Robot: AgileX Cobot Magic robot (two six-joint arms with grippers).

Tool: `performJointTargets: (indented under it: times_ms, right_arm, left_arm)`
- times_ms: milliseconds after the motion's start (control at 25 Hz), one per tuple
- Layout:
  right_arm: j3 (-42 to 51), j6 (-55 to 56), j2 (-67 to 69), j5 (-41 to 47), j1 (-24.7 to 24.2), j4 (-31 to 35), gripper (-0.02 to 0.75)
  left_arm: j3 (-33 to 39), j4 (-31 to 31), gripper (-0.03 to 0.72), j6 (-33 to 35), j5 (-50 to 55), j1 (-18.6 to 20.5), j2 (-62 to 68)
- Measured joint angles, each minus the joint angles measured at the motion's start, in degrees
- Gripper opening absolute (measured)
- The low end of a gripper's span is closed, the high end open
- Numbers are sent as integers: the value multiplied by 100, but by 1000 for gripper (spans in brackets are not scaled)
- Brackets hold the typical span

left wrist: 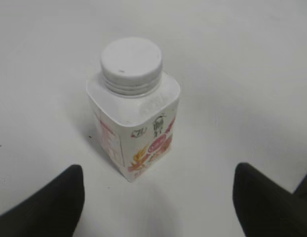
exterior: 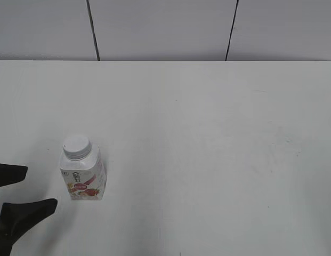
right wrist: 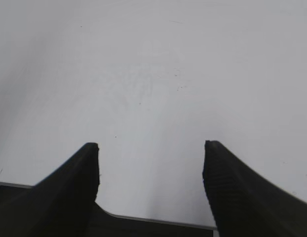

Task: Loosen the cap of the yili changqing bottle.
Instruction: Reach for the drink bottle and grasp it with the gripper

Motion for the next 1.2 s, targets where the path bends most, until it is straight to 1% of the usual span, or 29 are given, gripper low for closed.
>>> performJointTargets:
  times_ms: [80,160,320,400,520,600,680,840,1000,1200]
  right_arm:
    - [0,0,0,0,0,4,522]
    - [0,0,0,0,0,4,522]
    - [0,0,0,0,0,4,522]
    - [0,0,0,0,0,6,522]
    - [0,0,0,0,0,6,522]
    - [0,0,0,0,0,6,522]
    - [0,0,0,0,0,6,522]
    - [0,0,0,0,0,6,522]
    - [0,0,0,0,0,6,522]
    - [0,0,0,0,0,6,522]
  left_arm:
    - [0,482,562,-254,-204,277,0]
    - [0,894,562,-368,-512,635,0]
    - [-154,1892,562,-429,-1037,1510,16]
    - [-282,2196,562,-435,-1342,1957,141]
    - [-468,2550,562,-453,-1782,2425,569]
    - [-670,2788,562,-453,-2051,2549,1023]
    - [-887,2929,562,-453,-2288,2565,1458]
    - [-1450,2994,562,-442,-2700,2570,2218]
    - [-1845,2999,562,-175,-2898,2571,2684]
    - [-2097,3026,562,308,-3032,2576,3190]
